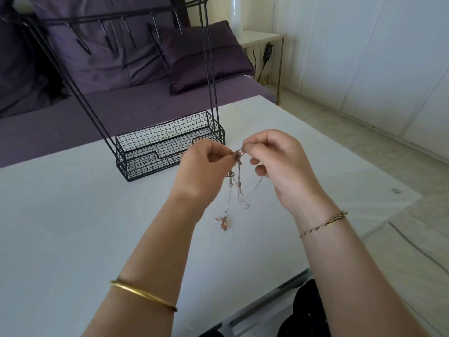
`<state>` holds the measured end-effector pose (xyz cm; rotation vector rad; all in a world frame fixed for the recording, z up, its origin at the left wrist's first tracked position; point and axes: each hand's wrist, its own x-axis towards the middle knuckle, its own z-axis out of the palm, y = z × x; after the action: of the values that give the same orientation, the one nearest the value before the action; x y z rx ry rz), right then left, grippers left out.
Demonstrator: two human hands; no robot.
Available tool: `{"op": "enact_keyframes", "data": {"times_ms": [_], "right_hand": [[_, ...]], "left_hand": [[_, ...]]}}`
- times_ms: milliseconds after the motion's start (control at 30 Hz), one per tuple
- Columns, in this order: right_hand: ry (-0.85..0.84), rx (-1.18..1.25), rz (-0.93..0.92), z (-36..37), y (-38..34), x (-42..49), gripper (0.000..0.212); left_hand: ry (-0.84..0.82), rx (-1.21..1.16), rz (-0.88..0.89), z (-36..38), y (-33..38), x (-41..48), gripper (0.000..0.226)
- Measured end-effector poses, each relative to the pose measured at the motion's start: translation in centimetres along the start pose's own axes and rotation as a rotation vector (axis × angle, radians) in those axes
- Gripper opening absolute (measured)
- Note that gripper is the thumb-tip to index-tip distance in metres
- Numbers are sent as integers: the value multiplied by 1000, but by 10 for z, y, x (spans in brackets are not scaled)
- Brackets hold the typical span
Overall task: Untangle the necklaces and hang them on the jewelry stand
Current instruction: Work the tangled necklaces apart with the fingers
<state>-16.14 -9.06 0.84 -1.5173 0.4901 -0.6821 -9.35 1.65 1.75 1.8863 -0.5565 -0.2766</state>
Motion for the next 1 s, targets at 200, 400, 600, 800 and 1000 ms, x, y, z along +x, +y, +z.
{"op": "enact_keyframes", "data": {"times_ms": [200, 400, 600, 800, 1000], "right_hand": [[-34, 13, -37, 1, 1, 0, 19], [-61, -150, -125, -3, 7, 4, 27], [-115, -347, -216, -4, 3, -1, 34], [-151, -237, -140, -3, -3, -3, 13], [-154, -244, -193, -7, 1, -1, 12]], "left_hand": [[12, -27, -38, 1, 2, 1, 4], [-53, -479, -181, 0, 6, 0, 14], [-56, -508, -180, -2, 5, 0, 14], [-8, -402, -104, -3, 5, -1, 13], [39, -356, -114, -4, 6, -2, 7]]}}
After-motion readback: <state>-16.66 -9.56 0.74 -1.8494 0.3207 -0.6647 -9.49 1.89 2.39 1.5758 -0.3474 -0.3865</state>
